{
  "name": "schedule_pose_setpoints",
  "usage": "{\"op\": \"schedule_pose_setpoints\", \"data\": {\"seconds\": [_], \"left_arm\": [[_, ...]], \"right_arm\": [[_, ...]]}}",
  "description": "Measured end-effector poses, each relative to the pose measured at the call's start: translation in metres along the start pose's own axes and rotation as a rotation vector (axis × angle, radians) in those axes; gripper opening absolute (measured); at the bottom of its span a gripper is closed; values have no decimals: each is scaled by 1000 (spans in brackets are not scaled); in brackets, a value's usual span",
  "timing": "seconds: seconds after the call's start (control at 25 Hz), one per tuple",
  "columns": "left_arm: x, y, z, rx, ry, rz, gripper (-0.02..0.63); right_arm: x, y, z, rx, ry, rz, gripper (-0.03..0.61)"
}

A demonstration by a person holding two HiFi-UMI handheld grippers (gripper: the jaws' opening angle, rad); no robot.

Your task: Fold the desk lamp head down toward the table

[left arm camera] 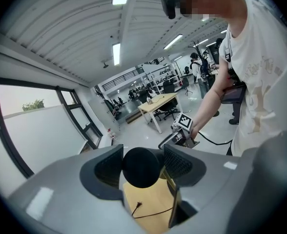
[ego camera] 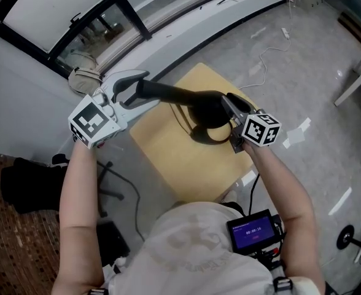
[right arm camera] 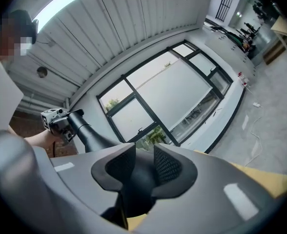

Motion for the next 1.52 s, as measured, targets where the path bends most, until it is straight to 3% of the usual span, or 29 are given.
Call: {"op": "schedule_pose_setpoints", "data": {"seconds": [0.28, 0.44, 0.56, 0.68, 0.8, 0.92, 1.16, 1.32, 1.52], "left_arm": [[-2, 4, 2, -22, -29, 11, 261], [-3, 4, 4, -29, -87, 16, 269], [-4, 3, 4, -58, -191, -17, 282], [-10, 4, 6, -126, -347, -96, 284], [-25, 1, 9, -196, -495, -182, 282], [-41, -3, 4, -213, -581, -201, 270], [-59, 6, -25, -211, -627, -202, 205], [-59, 25, -63, -298, -596, -232, 90], [-67, 46, -121, -416, -553, -282, 17]], "right_arm": [[2, 4, 0, -23, 4, -11, 115], [3, 3, 1, -25, -4, 0, 115], [0, 3, -3, -39, 15, 24, 135], [-5, 2, -7, -70, 27, 41, 147], [-9, -5, -5, -86, 26, 30, 136], [-15, -12, 1, -92, 21, 15, 105], [-33, -26, 18, -168, -6, 25, 13], [-62, -30, 27, -238, -17, 81, 12], [-102, -28, 53, -264, -15, 121, 12]]}}
Point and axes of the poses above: the fingertips, and each gripper's own axes: x forward along the fingers, z to its left, y out of its underside, the point moved 4 cm from there along -x, backward along the fingers, and after that the axes turned 14 degrees about -z, right-handed, at the moved point
